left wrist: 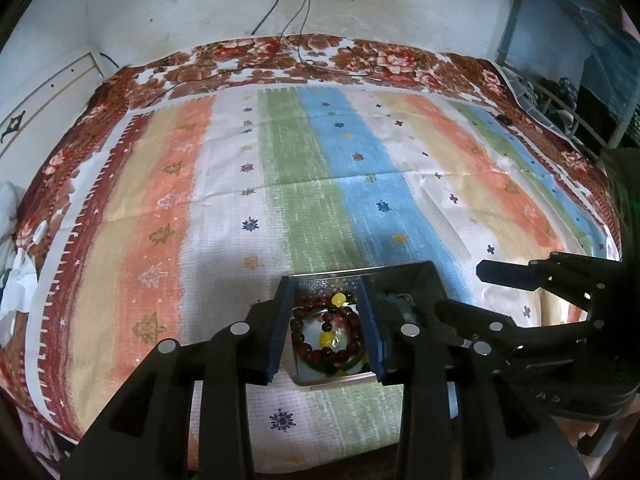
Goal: Organize jewelry
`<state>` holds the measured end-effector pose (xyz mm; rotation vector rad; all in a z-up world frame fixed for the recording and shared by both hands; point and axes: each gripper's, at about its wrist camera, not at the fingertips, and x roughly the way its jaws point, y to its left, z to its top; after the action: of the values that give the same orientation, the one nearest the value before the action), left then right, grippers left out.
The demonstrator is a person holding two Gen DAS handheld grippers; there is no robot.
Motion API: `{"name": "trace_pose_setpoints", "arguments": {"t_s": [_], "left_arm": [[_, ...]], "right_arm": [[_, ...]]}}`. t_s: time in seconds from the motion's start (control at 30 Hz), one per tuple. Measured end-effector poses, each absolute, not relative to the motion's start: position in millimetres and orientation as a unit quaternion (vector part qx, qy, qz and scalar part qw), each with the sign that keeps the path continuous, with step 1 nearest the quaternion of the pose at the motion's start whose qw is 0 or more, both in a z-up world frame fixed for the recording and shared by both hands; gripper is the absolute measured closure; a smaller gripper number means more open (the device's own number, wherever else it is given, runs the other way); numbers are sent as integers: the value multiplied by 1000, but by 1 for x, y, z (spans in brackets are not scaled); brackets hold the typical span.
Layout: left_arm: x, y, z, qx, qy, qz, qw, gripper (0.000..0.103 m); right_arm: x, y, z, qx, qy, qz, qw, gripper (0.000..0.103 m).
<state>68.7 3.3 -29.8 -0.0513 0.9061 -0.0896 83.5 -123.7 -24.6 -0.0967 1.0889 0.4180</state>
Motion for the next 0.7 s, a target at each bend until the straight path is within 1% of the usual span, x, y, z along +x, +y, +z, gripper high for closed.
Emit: {"name": "trace_pose_setpoints", "arguments": {"t_s": [0.07, 0.2, 0.43, 0.5, 0.57, 0.7], "left_arm": [[69, 4, -30, -26, 437, -44, 898, 70], [69, 5, -29, -26, 436, -44, 899, 70], [70, 8, -25, -31, 433, -48, 900, 59], [69, 8, -23, -32, 429, -49, 901, 59], [67, 10, -21, -37, 425, -50, 903, 52], [61, 12, -21, -42, 421, -49, 905, 42]], "right_arm": [[84, -125, -24, -44, 513, 197, 835, 43], [85, -126, -22, -39, 510, 196, 836, 39], [79, -137, -18, -34, 497, 182, 847, 28], [77, -140, -17, -34, 494, 178, 851, 21], [74, -143, -16, -28, 489, 176, 854, 18], [69, -153, -16, -18, 484, 167, 859, 15]]}}
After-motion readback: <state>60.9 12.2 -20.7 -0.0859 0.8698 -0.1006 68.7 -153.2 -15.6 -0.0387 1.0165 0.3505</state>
